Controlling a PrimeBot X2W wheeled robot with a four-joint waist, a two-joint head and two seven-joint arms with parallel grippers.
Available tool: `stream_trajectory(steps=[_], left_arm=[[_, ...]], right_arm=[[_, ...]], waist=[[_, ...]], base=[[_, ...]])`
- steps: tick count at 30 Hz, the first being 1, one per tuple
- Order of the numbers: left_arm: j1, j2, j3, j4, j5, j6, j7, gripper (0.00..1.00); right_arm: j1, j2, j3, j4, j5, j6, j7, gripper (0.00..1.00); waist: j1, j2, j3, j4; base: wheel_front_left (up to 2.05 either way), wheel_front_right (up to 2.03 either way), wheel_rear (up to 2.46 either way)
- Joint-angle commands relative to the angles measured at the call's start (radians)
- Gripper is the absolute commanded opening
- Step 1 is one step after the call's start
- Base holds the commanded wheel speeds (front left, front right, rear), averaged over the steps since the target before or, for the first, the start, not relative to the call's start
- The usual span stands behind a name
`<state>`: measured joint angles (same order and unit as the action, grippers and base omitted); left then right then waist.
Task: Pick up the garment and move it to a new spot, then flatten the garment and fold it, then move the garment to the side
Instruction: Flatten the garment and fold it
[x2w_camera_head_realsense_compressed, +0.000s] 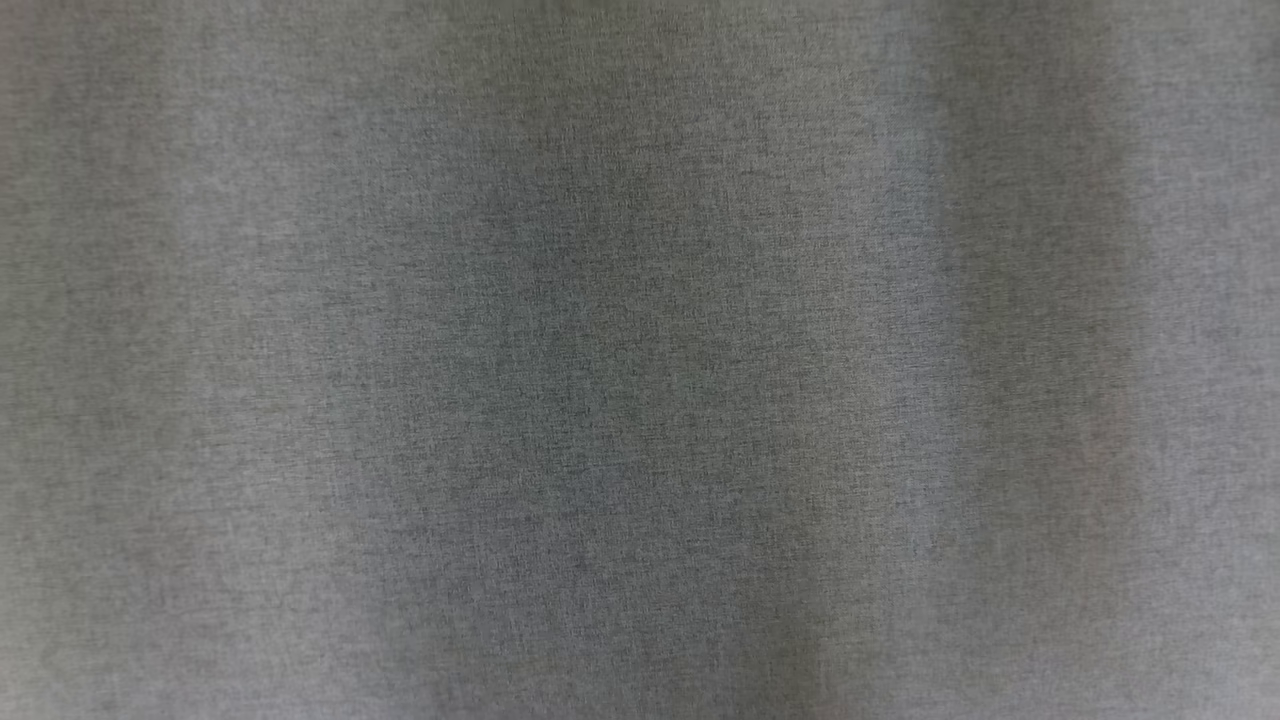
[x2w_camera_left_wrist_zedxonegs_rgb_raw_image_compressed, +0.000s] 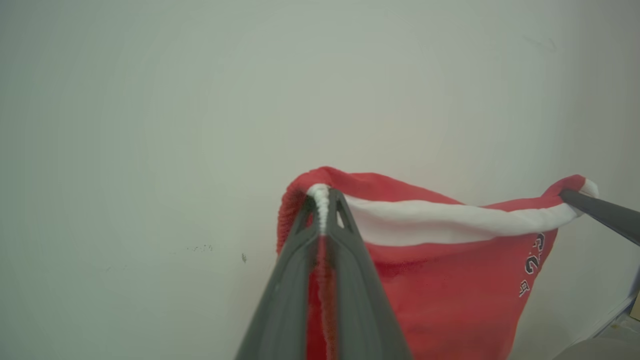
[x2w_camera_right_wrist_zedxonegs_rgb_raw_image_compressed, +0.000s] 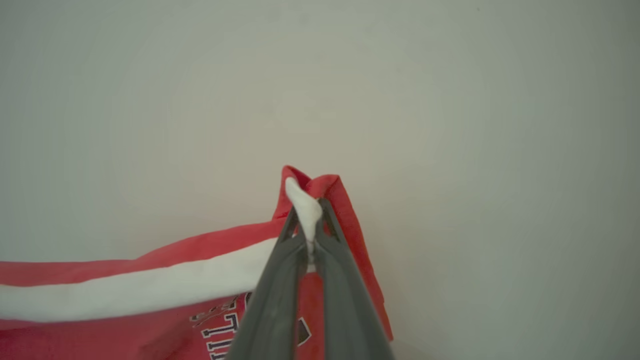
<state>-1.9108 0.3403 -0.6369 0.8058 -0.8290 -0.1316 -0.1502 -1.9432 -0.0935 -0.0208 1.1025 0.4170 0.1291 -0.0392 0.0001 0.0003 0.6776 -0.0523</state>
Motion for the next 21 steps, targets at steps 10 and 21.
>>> stream_trajectory(steps=[10,21], left_arm=[[0.230,0.053,-0.074,-0.096,-0.053,0.002,-0.107,0.00],[0.890,0.054,0.043,-0.515,0.006,0.084,-0.115,0.00]], right_arm=[[0.221,0.029,0.095,-0.064,0.104,0.002,-0.090,0.00],[0.831,-0.083,0.265,-0.397,0.334,0.002,-0.078,0.00]], waist=[[-0.0001,-0.0003,-0.024,-0.030],[-0.0001,-0.0003,-0.224,-0.015]], base=[[0.00,0.00,0.00],[0.00,0.00,0.00]])
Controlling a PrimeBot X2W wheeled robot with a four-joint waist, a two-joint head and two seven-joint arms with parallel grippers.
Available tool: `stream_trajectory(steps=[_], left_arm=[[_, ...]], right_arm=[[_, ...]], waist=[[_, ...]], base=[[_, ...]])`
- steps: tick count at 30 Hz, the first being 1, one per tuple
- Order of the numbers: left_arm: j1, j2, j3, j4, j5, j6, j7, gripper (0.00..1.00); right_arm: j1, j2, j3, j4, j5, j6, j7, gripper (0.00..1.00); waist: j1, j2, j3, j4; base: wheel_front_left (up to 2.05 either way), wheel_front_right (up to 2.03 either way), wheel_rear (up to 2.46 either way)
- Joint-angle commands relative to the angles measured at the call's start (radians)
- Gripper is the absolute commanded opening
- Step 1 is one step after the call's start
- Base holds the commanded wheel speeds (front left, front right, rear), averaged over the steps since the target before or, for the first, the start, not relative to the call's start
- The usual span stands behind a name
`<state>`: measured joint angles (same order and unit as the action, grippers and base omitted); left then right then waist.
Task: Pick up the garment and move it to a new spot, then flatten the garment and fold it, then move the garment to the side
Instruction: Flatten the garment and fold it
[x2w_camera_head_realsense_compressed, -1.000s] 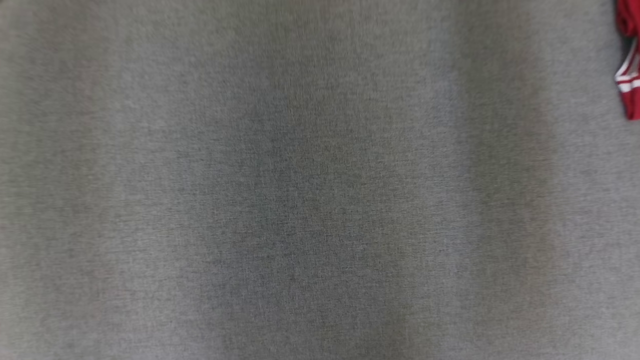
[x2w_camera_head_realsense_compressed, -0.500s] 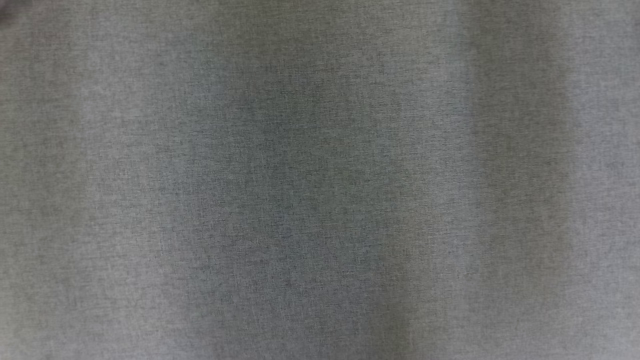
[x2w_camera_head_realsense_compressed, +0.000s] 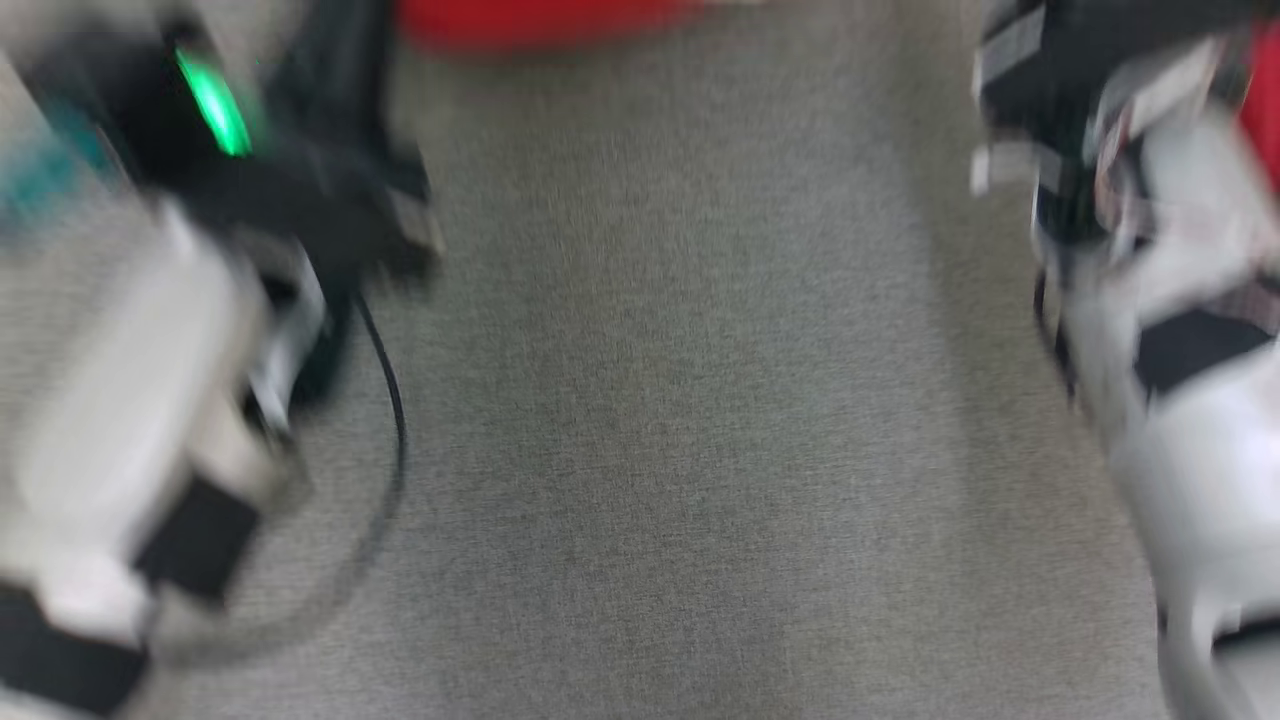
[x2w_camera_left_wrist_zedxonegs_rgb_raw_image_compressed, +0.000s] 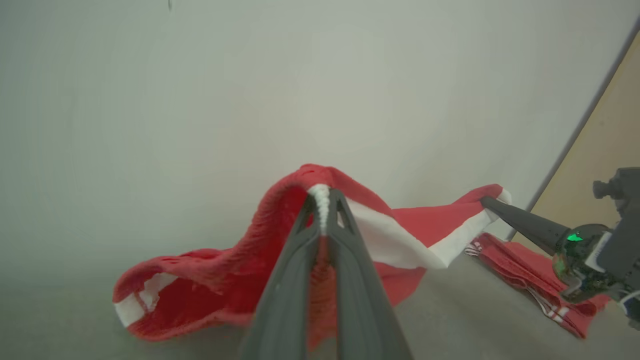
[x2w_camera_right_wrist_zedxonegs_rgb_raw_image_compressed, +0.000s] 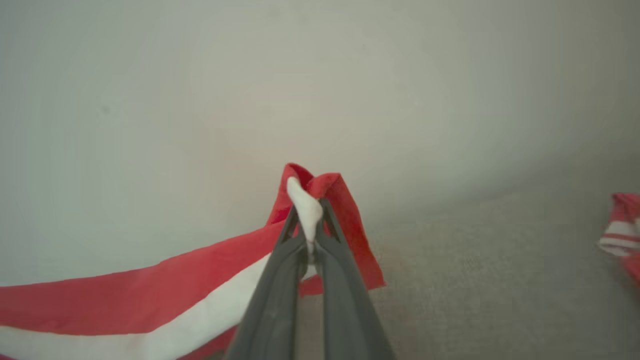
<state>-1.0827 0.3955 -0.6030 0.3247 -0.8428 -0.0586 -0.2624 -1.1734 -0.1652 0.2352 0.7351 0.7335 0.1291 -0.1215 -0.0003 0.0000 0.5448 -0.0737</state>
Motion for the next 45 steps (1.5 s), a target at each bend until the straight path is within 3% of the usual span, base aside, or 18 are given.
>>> stream_trajectory(steps=[1,7,13,19,26,31,37,45], left_arm=[[0.124,-0.005,0.019,-0.070,0.028,0.022,-0.003,0.00],[0.422,-0.025,0.054,-0.203,0.060,0.060,-0.003,0.00],[0.748,-0.036,0.060,-0.316,0.103,0.051,-0.003,0.00],[0.927,-0.046,0.045,-0.330,0.159,0.040,-0.003,0.00],[1.050,-0.051,0.058,-0.324,0.219,0.024,-0.003,0.00],[1.083,-0.070,0.074,-0.319,0.248,0.013,-0.003,0.00],[1.059,-0.101,0.101,-0.323,0.287,-0.011,-0.003,0.00],[0.949,-0.148,0.136,-0.305,0.321,-0.046,-0.003,0.00]], right_arm=[[0.125,-0.026,0.013,-0.064,0.035,0.002,0.005,0.00],[0.421,-0.073,0.011,-0.216,0.082,0.002,0.027,0.00],[0.790,-0.096,-0.057,-0.411,0.077,0.002,0.088,0.00],[1.080,-0.046,-0.165,-0.572,0.039,0.002,0.167,0.00],[1.323,0.071,-0.281,-0.734,-0.004,0.002,0.279,0.00],[1.384,0.108,-0.334,-0.819,0.010,0.002,0.330,0.00],[1.317,0.114,-0.359,-0.868,0.044,0.002,0.361,0.00],[1.038,0.115,-0.390,-0.745,0.012,0.002,0.382,0.00]], waist=[[0.0003,0.0000,-0.110,0.009],[0.0003,0.0000,-0.198,0.016],[0.0003,0.0000,-0.287,0.019],[0.0003,0.0000,-0.353,0.044],[0.0003,0.0000,-0.399,0.056],[0.0003,0.0000,-0.404,0.061],[0.0003,0.0000,-0.407,0.074],[0.0003,0.0000,-0.370,0.123]], base=[[0.00,0.00,0.00],[0.00,0.00,0.00],[0.00,0.00,0.00],[0.00,0.00,0.00],[0.00,0.00,0.00],[0.00,0.00,0.00],[0.00,0.00,0.00],[0.00,0.00,0.00]])
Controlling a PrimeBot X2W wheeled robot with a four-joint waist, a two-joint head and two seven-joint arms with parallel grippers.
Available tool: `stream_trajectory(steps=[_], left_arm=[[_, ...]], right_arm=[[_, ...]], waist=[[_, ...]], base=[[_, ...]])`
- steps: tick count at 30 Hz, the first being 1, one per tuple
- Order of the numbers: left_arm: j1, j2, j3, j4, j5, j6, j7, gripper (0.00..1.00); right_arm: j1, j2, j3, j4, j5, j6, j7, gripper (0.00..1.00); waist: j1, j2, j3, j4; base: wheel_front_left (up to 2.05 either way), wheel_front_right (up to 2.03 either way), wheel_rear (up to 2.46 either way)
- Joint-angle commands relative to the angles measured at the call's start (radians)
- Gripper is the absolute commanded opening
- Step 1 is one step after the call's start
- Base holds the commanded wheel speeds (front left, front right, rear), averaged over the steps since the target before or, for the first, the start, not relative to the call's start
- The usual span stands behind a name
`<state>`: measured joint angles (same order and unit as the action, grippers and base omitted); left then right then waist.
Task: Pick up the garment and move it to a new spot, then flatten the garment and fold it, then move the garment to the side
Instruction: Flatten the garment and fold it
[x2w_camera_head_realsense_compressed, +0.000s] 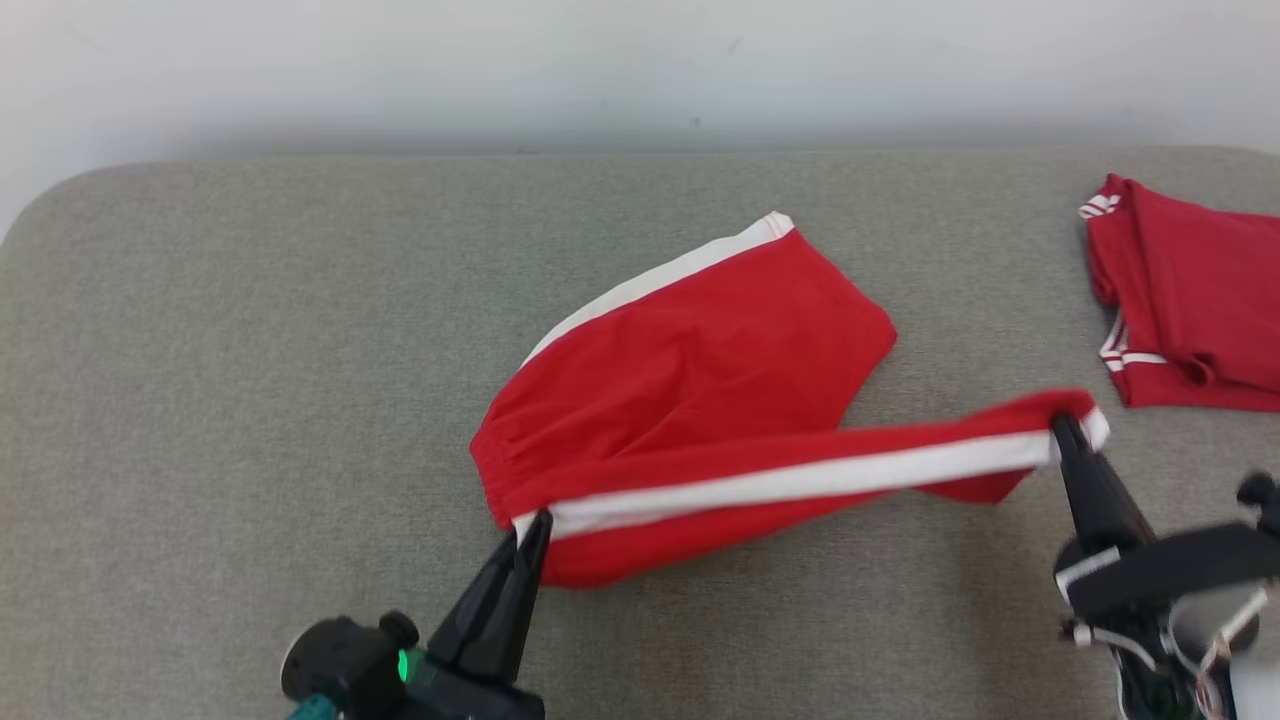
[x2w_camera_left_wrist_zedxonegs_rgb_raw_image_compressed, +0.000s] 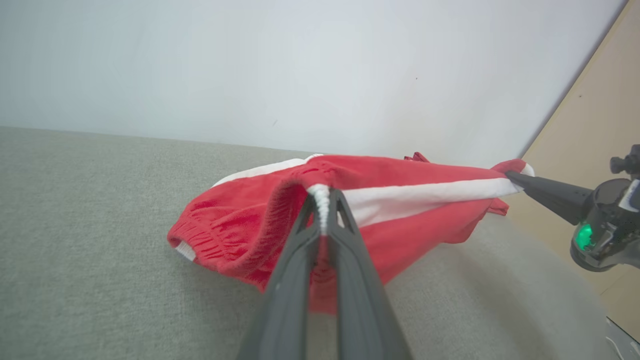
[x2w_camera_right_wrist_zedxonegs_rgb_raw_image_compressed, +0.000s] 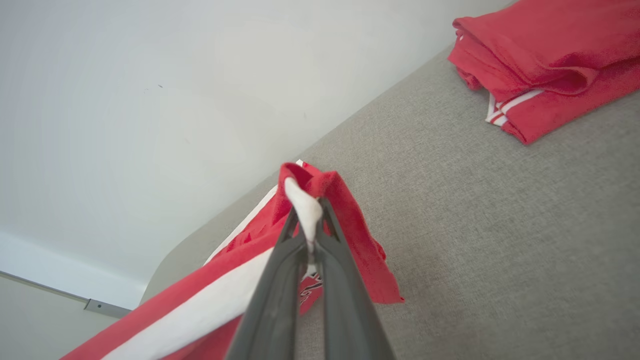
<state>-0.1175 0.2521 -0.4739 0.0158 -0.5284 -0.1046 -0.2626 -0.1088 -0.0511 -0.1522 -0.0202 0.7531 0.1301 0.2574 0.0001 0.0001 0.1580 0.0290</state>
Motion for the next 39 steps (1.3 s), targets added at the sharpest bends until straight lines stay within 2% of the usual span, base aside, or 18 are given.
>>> stream_trajectory(steps=[1,5,15,22,28,29,30,31,32,39], left_arm=[[-0.036,-0.012,0.008,0.014,0.006,-0.006,-0.003,0.00],[-0.103,-0.036,0.021,0.049,0.009,-0.015,-0.003,0.00],[-0.315,-0.119,0.053,0.243,0.008,-0.028,-0.003,0.00],[-0.450,-0.150,0.025,0.341,-0.011,-0.026,-0.003,0.00],[-0.502,-0.166,0.025,0.399,-0.011,-0.026,-0.003,0.00],[-0.507,-0.168,0.018,0.408,-0.011,-0.026,-0.003,0.00],[-0.511,-0.169,0.016,0.414,-0.011,-0.026,-0.003,0.00],[-0.513,-0.169,0.016,0.419,-0.010,-0.026,-0.003,0.45],[-0.512,-0.169,0.016,0.424,-0.007,-0.026,-0.003,1.00],[-0.416,-0.156,0.056,0.411,0.039,-0.025,-0.003,1.00]], right_arm=[[-0.067,0.001,-0.006,0.039,-0.018,0.001,0.005,0.00],[-0.202,0.001,0.000,0.139,-0.059,0.001,0.013,0.00],[-0.623,-0.028,0.065,0.538,-0.206,0.001,-0.045,0.00],[-0.835,-0.062,0.075,0.810,-0.299,0.001,-0.137,0.00],[-0.947,-0.076,0.095,0.986,-0.346,0.001,-0.192,0.00],[-0.961,-0.078,0.098,1.013,-0.358,0.001,-0.199,0.04],[-0.976,-0.077,0.104,1.032,-0.363,0.001,-0.211,0.51],[-0.984,-0.074,0.109,1.050,-0.363,0.001,-0.221,1.00],[-0.985,-0.072,0.120,1.062,-0.365,0.001,-0.231,1.00],[-0.920,-0.114,0.252,1.074,-0.345,0.001,-0.295,1.00]], waist=[[-0.0001,-0.0001,0.025,0.029],[-0.0001,-0.0001,0.051,0.054],[-0.0001,-0.0001,0.151,0.147],[-0.0001,-0.0001,0.212,0.198],[-0.0001,-0.0001,0.234,0.200],[-0.0001,-0.0001,0.235,0.198],[-0.0001,-0.0001,0.234,0.197],[-0.0001,-0.0001,0.230,0.195],[-0.0001,-0.0001,0.226,0.192],[-0.0001,-0.0001,0.151,0.177]], base=[[0.00,0.00,0.00],[0.00,0.00,0.00],[0.00,0.00,0.00],[0.00,0.00,0.00],[0.00,0.00,0.00],[0.00,0.00,0.00],[0.00,0.00,0.00],[0.00,0.00,0.00],[0.00,0.00,0.00],[0.00,0.00,0.00]])
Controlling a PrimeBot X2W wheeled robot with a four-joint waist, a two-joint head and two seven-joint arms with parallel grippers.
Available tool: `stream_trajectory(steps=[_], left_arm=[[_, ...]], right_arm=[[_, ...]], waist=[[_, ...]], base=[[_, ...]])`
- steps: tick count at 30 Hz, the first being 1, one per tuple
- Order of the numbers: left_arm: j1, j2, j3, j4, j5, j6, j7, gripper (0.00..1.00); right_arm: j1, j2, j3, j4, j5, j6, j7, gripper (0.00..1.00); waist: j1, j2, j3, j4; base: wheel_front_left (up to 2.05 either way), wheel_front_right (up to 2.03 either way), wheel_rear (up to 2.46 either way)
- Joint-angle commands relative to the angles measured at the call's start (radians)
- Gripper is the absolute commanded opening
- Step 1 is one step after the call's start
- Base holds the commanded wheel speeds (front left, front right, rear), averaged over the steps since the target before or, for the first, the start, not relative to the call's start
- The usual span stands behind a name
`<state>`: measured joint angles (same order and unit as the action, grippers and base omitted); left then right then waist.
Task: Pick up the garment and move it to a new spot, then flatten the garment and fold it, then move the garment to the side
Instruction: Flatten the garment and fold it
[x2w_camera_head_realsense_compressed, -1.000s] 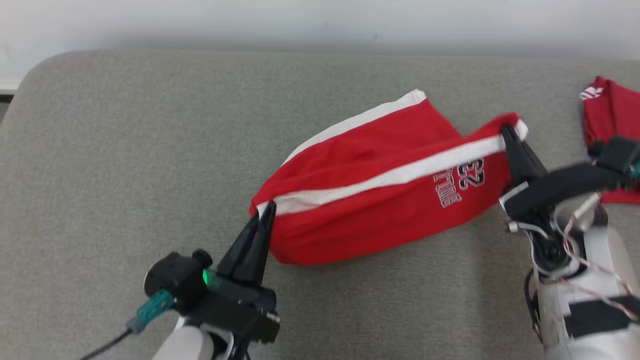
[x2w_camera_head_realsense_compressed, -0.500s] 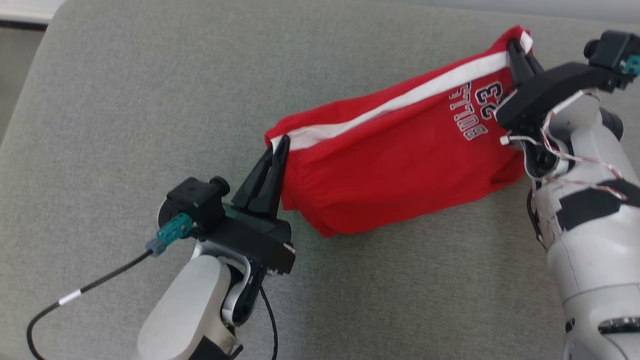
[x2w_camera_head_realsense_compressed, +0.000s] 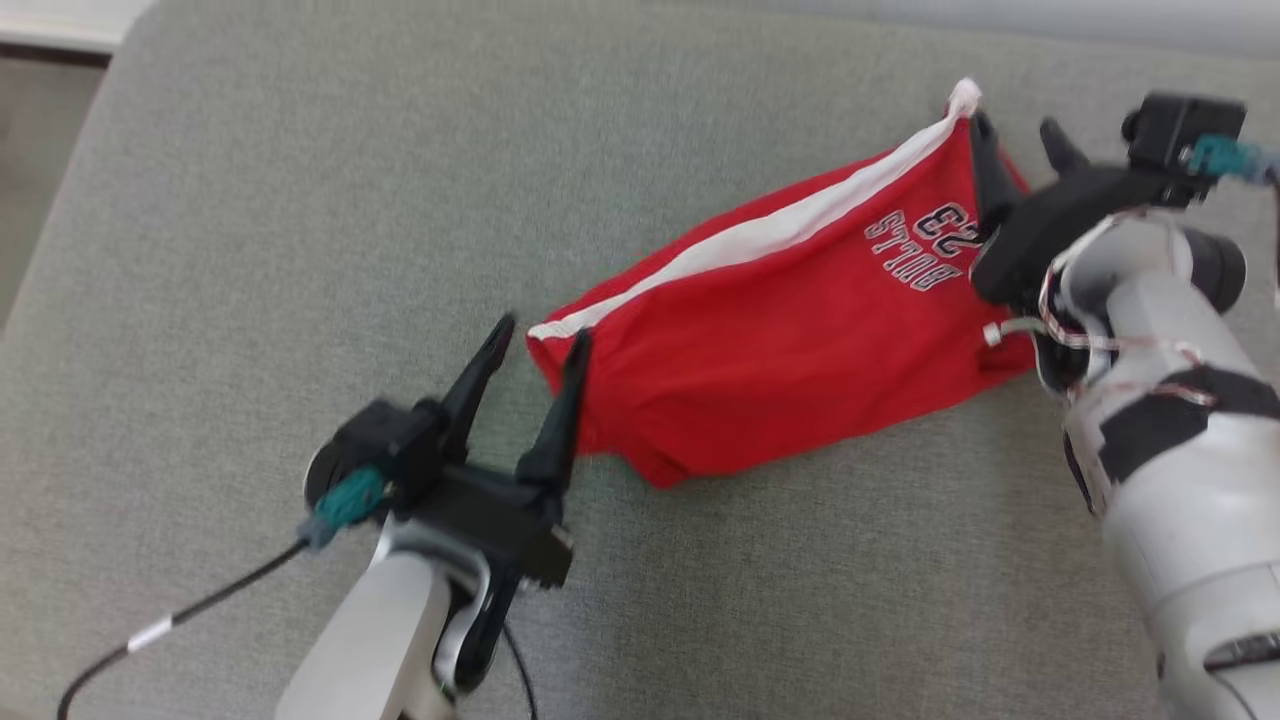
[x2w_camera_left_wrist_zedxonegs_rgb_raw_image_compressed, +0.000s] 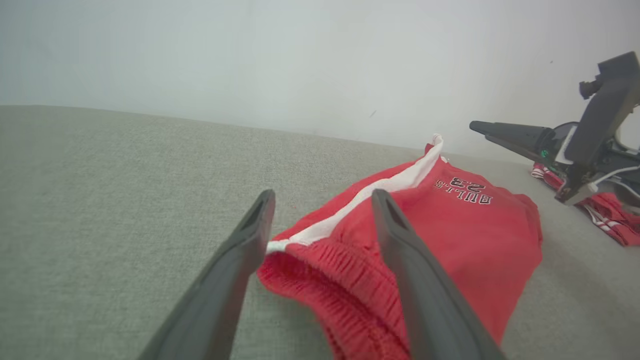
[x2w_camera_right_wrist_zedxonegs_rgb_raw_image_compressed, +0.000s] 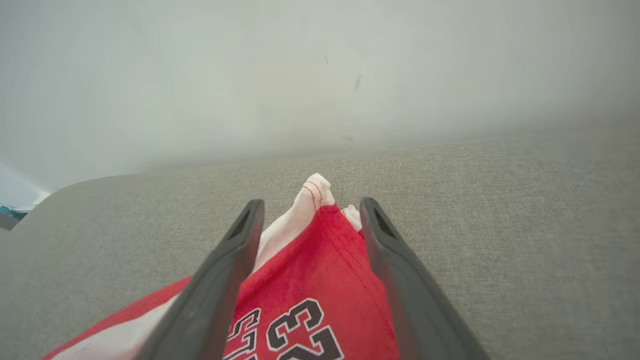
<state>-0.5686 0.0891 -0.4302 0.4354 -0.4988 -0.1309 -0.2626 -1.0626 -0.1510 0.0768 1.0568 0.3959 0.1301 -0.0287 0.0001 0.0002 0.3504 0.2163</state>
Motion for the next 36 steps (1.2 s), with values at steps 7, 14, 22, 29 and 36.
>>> stream_trajectory(steps=[7,14,22,29,36], left_arm=[[0.204,0.005,0.157,-0.117,0.075,0.001,-0.003,1.00],[0.356,-0.022,0.342,-0.320,0.193,0.007,-0.003,1.00],[0.457,-0.038,0.432,-0.422,0.269,0.004,-0.003,1.00],[0.489,-0.039,0.416,-0.421,0.251,0.016,-0.003,1.00],[0.493,-0.039,0.408,-0.405,0.255,0.019,-0.003,1.00]], right_arm=[[0.159,-0.121,0.162,-0.046,0.072,0.001,-0.026,1.00],[0.222,-0.173,0.219,-0.038,0.126,0.001,-0.023,1.00],[0.203,-0.172,0.218,0.056,0.145,0.001,-0.030,1.00],[0.181,-0.147,0.221,0.137,0.156,0.001,-0.028,0.16],[0.208,-0.138,0.220,0.138,0.194,0.001,-0.079,0.00]], waist=[[-0.0001,-0.0002,-0.106,-0.005],[-0.0001,-0.0002,-0.119,0.008],[-0.0001,-0.0002,-0.100,0.037],[-0.0001,-0.0002,-0.093,0.053],[-0.0001,-0.0002,-0.129,0.036]], base=[[0.00,0.00,0.00],[0.00,0.00,0.00],[0.00,0.00,0.00],[0.00,0.00,0.00],[0.00,0.00,0.00]])
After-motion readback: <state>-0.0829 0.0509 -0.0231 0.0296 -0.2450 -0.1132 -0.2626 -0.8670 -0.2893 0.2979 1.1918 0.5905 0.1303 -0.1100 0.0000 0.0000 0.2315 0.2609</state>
